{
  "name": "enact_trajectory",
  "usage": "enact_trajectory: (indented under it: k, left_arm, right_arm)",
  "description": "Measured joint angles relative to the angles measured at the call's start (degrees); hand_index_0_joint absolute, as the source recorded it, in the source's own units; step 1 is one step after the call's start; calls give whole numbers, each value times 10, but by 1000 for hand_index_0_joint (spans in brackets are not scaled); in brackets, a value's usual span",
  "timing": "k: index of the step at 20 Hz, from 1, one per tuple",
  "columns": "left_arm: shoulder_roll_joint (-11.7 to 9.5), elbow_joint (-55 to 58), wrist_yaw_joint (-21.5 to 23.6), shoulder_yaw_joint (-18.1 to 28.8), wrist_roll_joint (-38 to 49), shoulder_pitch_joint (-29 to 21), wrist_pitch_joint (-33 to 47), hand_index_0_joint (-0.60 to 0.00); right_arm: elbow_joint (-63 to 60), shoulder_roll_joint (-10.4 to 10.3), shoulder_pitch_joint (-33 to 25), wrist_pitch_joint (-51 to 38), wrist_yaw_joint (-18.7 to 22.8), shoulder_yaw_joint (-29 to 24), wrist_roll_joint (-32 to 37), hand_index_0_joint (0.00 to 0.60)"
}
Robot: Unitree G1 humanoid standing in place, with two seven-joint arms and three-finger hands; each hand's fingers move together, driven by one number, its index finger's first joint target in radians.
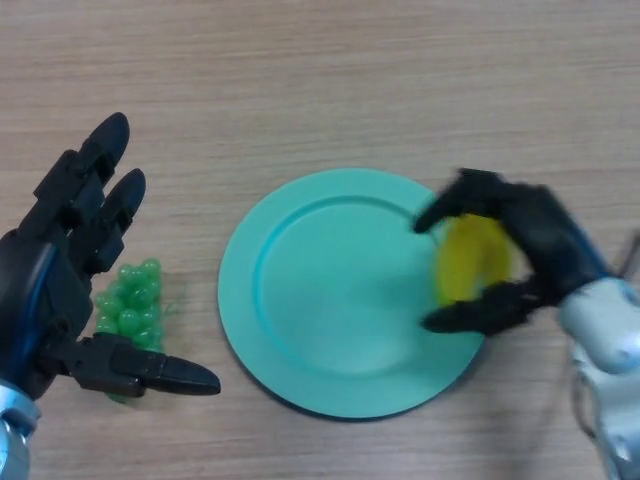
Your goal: Pick up the yellow starfruit and place it on the plate
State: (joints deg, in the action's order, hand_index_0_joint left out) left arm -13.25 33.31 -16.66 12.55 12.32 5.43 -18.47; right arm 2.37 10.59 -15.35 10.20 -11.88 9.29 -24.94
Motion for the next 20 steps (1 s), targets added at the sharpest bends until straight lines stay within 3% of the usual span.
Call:
enact_trajectory:
  k: [2, 4, 7, 8, 9, 10, 11, 12, 13, 17, 20]
  left_arm:
    - [0, 0, 0, 3, 0, 1, 0, 0]
    - [2, 0, 1, 16, 9, 2, 1, 0]
    - [2, 0, 15, 26, 26, 4, 3, 0]
    - [2, 0, 18, 26, 26, 4, 3, 0]
    - [2, 0, 18, 26, 26, 4, 3, 0]
    - [2, 0, 18, 26, 26, 4, 4, 0]
    - [2, -2, 18, 26, 26, 4, 9, 0]
    - [2, -15, 21, 26, 23, 4, 34, 0]
    - [2, -25, 31, 26, 21, 3, 46, 0]
    - [2, -31, 48, 24, 15, 2, 47, 0]
    - [1, -31, 48, 23, 16, -4, 47, 0]
  right_arm:
    - [-22, 0, -12, 0, 22, 35, 11, 600]
    - [-61, 0, -32, -1, 74, 77, 36, 600]
    - [-94, 0, -33, -13, 75, 92, 23, 600]
    - [-95, 0, -32, -15, 75, 97, 24, 550]
    - [-95, 0, -31, -20, 75, 97, 24, 450]
    - [-93, 0, -31, -21, 75, 97, 24, 300]
    - [-90, 1, -31, -20, 75, 97, 34, 200]
    - [-81, 1, -31, -20, 75, 97, 82, 58]
    - [-75, 1, -31, -19, 75, 101, 113, 0]
    - [-71, 2, -54, -22, 75, 143, 144, 0]
    - [-48, 2, -45, -31, 71, 136, 139, 0]
